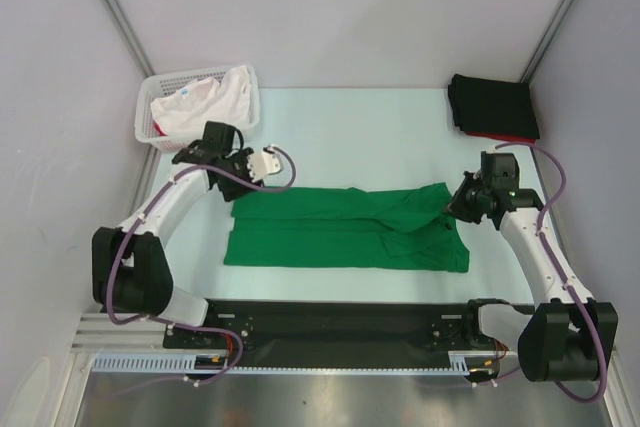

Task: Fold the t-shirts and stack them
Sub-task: Fold the tshirt

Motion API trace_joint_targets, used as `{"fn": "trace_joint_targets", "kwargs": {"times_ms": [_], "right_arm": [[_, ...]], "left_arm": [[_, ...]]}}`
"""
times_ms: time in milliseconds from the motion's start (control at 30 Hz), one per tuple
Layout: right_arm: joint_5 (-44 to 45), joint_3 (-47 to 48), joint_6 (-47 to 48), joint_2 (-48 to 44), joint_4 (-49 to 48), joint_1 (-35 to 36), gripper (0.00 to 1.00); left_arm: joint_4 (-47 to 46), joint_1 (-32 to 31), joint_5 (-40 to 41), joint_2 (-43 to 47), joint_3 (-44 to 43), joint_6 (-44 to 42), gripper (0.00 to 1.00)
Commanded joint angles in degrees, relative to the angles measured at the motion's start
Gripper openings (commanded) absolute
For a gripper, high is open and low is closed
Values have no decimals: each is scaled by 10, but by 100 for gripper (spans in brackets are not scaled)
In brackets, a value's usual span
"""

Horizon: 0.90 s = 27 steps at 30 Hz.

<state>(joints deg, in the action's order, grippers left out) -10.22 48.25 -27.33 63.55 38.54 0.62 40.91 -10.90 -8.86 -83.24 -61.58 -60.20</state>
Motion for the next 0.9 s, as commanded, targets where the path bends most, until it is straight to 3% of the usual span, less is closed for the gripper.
{"fn": "trace_joint_targets", "kwargs": {"times_ms": [0,200,333,400,733,833,867], "right_arm": [[-5,4,0,-2,-22,-1,0],[-7,4,3,-1,-29,-2,0],[-7,5,5,4,-31,-17,0],[-9,6,5,3,-31,-18,0],[-15,5,14,-4,-26,-43,0],[-22,7,9,-1,-35,-43,0],[-26,8,7,3,-35,-43,0]], "left_arm": [[31,-1,-6,-43,-35,-32,59],[-21,-5,74,-52,65,-117,60],[-72,-8,82,-61,74,-110,58],[-89,-8,87,-78,72,-94,48],[-75,-8,72,-108,81,-90,26],[-71,-8,61,-105,81,-85,0],[-70,-7,60,-105,75,-73,0]]}}
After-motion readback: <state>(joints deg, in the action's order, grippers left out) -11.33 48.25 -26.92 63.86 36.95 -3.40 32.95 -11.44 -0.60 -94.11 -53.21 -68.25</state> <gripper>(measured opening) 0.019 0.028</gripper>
